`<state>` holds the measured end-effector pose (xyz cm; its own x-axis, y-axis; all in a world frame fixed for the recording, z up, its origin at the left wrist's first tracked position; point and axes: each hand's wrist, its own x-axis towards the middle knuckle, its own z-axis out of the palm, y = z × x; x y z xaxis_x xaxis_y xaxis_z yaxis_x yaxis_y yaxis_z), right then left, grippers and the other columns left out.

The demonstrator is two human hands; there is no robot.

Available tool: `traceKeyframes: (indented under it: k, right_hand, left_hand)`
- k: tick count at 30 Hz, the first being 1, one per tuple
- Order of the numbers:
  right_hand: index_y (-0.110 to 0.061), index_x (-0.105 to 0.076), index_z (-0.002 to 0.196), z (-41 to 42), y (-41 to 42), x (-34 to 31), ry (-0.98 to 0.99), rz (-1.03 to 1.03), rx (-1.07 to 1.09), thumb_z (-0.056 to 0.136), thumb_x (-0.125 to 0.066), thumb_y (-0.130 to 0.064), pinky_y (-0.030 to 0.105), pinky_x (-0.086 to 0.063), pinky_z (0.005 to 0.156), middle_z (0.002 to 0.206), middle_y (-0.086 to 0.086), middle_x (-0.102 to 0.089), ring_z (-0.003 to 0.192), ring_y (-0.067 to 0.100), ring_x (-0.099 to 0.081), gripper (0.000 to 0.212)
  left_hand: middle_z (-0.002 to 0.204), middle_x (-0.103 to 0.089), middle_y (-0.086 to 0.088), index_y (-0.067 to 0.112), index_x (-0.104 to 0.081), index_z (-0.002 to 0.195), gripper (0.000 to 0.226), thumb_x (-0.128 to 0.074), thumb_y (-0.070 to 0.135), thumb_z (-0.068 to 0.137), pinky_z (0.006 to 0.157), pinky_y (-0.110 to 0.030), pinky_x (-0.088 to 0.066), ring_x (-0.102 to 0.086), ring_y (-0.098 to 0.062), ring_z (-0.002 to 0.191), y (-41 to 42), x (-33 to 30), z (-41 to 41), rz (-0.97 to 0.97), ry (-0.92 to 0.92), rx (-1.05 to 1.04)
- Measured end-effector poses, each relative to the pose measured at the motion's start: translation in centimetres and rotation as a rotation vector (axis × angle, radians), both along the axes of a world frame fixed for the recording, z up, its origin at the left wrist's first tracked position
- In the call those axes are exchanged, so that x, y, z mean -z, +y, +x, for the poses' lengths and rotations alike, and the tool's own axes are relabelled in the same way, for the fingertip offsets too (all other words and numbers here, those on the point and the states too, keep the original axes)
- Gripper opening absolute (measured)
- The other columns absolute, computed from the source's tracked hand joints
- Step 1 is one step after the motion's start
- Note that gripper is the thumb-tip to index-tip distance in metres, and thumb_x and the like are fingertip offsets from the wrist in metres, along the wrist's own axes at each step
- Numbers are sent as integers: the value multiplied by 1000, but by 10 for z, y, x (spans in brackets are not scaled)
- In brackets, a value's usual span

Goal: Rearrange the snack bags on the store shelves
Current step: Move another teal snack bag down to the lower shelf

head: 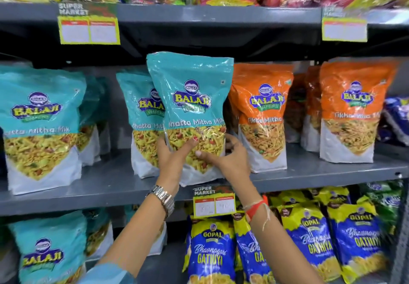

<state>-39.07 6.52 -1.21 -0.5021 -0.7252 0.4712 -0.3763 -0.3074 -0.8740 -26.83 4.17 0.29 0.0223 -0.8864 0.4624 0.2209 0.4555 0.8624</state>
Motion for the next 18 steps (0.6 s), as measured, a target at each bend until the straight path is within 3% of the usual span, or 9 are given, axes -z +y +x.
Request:
traceKeyframes:
  k: [4, 8, 11, 14, 18]
  right_hand:
    - [-40, -53, 114, 17, 21, -5, 9, -59, -29, 29, -77, -70, 39, -51, 89, 111, -11, -67, 103, 12, -63, 93]
    - [-44, -52, 108, 42, 34, -5, -10, -84, -136, 26, -76, -69, 36, -51, 86, 107, -13, -66, 100, 10, -63, 89]
    - [-41, -51, 115, 66, 36, 5, 4, -70, -226, 31, -81, -65, 28, -41, 82, 116, -13, -61, 107, 9, -58, 92]
    - [-36, -51, 120, 94, 32, 29, 28, -54, -308, 28, -84, -62, 26, -44, 87, 120, -12, -55, 112, 8, -55, 100]
    - [-44, -55, 90, 131, 20, 78, 15, -29, -366, 21, -81, -66, 40, -55, 85, 106, -5, -60, 99, 11, -64, 77]
  left_hand:
    - [123, -61, -6, 19, -40, 128, 65, -72, 12, 72, 93, -40, -50, -62, -22, 109, 23, -5, 22, -70, 109, 71]
    - [113, -66, -4, 17, -40, 127, 71, -74, 16, 64, 81, -32, -55, -67, -19, 100, 40, -3, 50, -101, 148, 29]
    - [119, -65, -7, 18, -41, 129, 80, -80, 18, 59, 88, -39, -52, -65, -22, 106, 45, 9, 80, -107, 129, -21]
    - [114, -68, -4, 16, -45, 127, 82, -80, 17, 52, 82, -32, -54, -67, -18, 103, 48, 33, 113, -121, 113, -70]
    - [103, -70, 7, 22, -51, 114, 89, -90, 30, 34, 78, -24, -54, -66, -11, 98, 45, 76, 156, -66, 59, -84]
